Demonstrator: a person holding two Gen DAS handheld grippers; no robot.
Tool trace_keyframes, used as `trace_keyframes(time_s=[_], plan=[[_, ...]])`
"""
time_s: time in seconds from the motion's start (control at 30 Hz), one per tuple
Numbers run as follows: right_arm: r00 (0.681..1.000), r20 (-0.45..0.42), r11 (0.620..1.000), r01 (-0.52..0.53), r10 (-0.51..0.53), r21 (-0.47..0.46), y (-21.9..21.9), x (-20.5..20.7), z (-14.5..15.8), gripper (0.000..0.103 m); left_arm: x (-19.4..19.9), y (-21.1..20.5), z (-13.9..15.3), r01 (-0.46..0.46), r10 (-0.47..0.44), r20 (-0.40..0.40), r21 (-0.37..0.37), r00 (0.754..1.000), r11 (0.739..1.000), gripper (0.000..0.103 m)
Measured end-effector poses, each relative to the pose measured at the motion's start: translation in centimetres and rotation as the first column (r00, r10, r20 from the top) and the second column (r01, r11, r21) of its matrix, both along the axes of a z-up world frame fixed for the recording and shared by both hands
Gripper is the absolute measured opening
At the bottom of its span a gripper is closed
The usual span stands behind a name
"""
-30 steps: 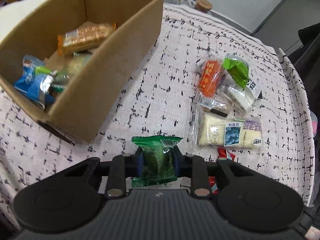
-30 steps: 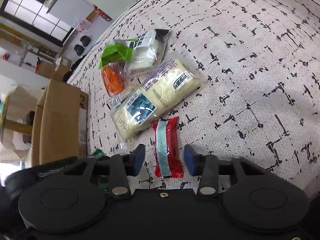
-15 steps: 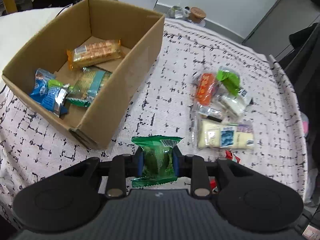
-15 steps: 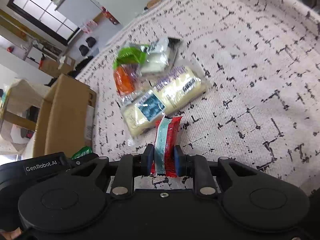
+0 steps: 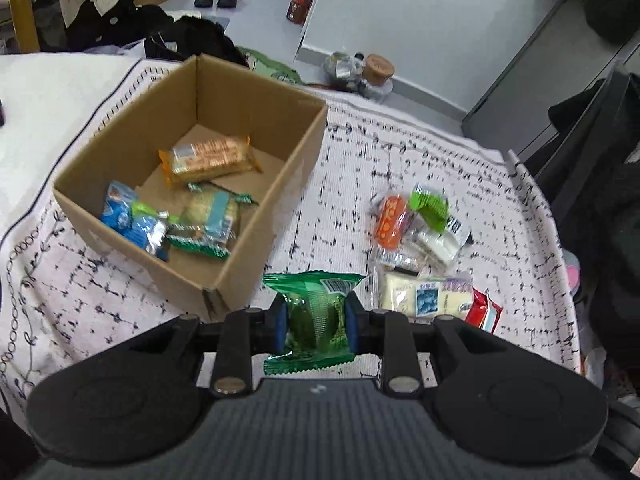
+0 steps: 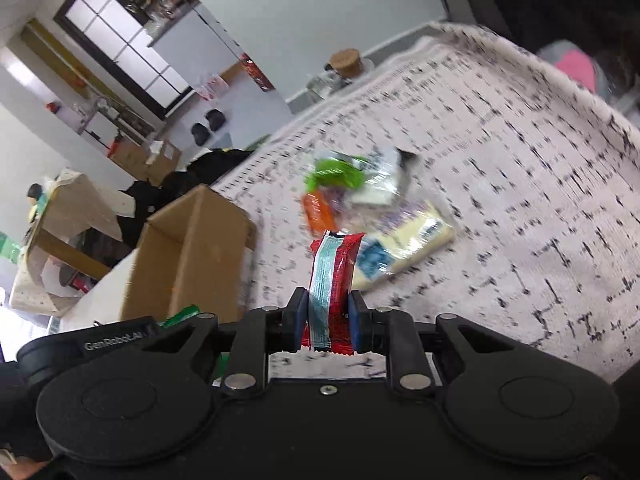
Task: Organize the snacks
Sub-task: 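Carry the green snack and red stick over the cardboard box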
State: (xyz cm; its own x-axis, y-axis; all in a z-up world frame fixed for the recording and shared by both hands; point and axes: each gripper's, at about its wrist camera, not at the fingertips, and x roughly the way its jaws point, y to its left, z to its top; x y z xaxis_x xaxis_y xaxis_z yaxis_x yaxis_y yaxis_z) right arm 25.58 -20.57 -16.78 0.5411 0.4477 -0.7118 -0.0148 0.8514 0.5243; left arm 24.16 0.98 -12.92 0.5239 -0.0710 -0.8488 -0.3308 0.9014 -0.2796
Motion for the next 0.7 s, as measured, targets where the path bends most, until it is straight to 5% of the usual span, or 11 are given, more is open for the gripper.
trace_keyframes(time_s=[0.7], plan=[[0.988, 0.126, 0.996, -0.081, 0.085, -0.032, 7.9, 0.5, 5.6, 0.021, -0.5, 6.9, 4.6, -0.032, 0.034, 0.105, -0.018, 0.994, 0.999, 0.027]])
